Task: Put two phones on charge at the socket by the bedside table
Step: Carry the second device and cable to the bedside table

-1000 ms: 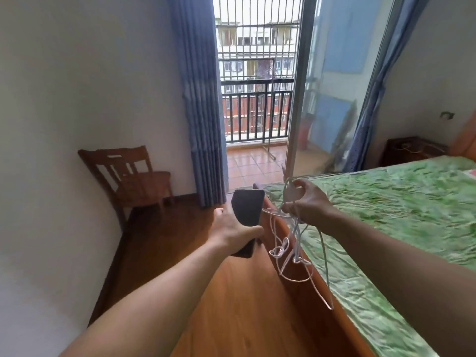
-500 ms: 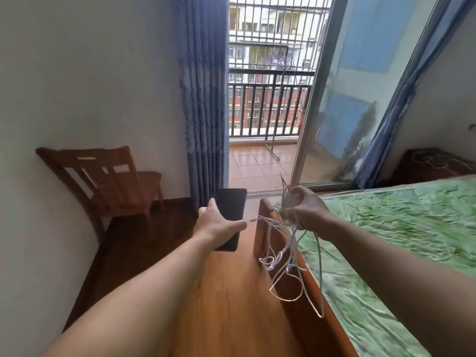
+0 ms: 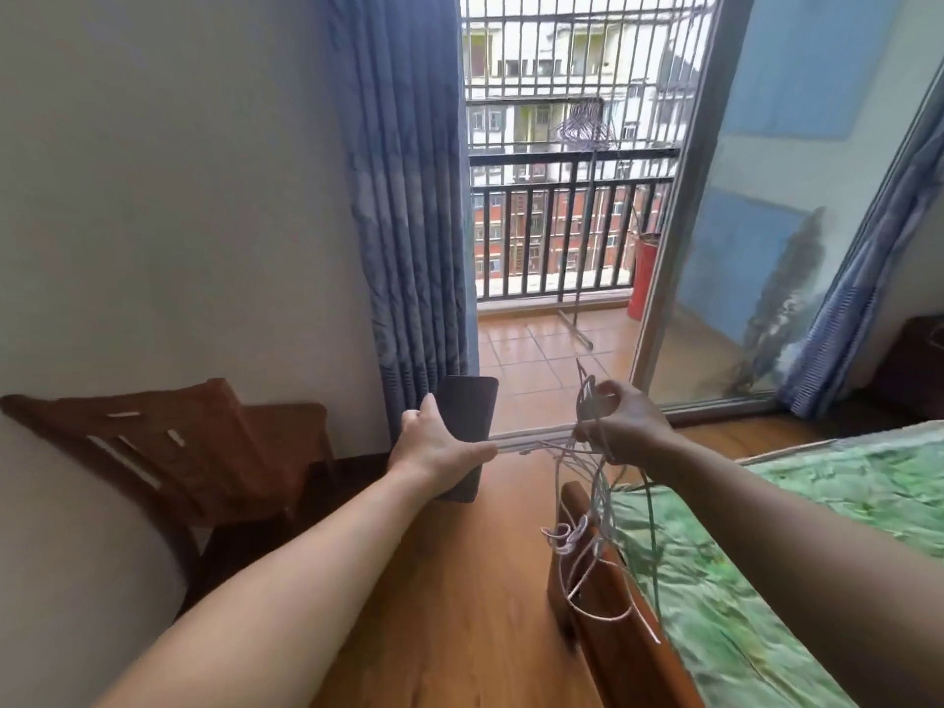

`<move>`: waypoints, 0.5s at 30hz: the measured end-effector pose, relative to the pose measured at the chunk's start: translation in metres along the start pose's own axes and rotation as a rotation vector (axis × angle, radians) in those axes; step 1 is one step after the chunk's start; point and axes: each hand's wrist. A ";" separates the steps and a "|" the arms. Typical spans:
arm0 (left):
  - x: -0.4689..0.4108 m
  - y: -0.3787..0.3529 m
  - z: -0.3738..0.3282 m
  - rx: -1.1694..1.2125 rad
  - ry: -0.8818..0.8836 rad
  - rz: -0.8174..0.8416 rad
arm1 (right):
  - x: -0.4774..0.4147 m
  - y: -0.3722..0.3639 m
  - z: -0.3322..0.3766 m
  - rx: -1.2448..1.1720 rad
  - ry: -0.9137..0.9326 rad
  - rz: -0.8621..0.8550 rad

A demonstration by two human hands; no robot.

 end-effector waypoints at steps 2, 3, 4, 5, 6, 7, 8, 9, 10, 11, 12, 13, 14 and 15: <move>-0.046 -0.003 -0.010 -0.012 0.016 -0.002 | -0.050 0.003 0.000 -0.028 -0.018 0.006; -0.069 -0.004 -0.015 -0.025 0.030 0.003 | -0.074 0.004 -0.001 -0.034 -0.030 0.008; -0.091 -0.006 -0.021 -0.042 0.036 0.007 | -0.096 0.007 -0.001 -0.037 -0.042 0.006; -0.112 -0.007 -0.028 -0.052 0.039 0.009 | -0.118 0.010 0.000 -0.039 -0.050 0.007; -0.133 -0.008 -0.035 -0.054 0.039 0.008 | -0.139 0.015 0.003 -0.040 -0.051 0.007; -0.154 -0.009 -0.042 -0.049 0.037 0.007 | -0.159 0.019 0.007 -0.045 -0.056 0.003; -0.174 -0.010 -0.048 -0.045 0.032 0.009 | -0.179 0.024 0.011 -0.049 -0.067 -0.001; -0.192 -0.011 -0.055 -0.040 0.023 0.018 | -0.197 0.028 0.015 -0.042 -0.069 -0.003; -0.210 -0.013 -0.061 -0.027 0.006 0.023 | -0.213 0.032 0.020 -0.031 -0.064 -0.007; -0.229 -0.015 -0.066 -0.014 -0.015 0.021 | -0.230 0.034 0.026 -0.023 -0.055 -0.014; -0.248 -0.016 -0.072 -0.006 -0.034 0.019 | -0.247 0.036 0.031 -0.026 -0.051 -0.025; -0.268 -0.017 -0.077 -0.003 -0.048 0.018 | -0.264 0.038 0.035 -0.029 -0.050 -0.033; -0.288 -0.019 -0.080 -0.006 -0.063 0.020 | -0.280 0.038 0.039 -0.032 -0.053 -0.038; -0.308 -0.020 -0.084 -0.008 -0.080 0.028 | -0.295 0.037 0.042 -0.027 -0.062 -0.045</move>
Point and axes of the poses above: each hand's wrist, its own x-axis away from the middle knuckle, its own y-axis out of the back of the hand, z = x × y, and after that the axes turned 9 degrees about -x, right-handed
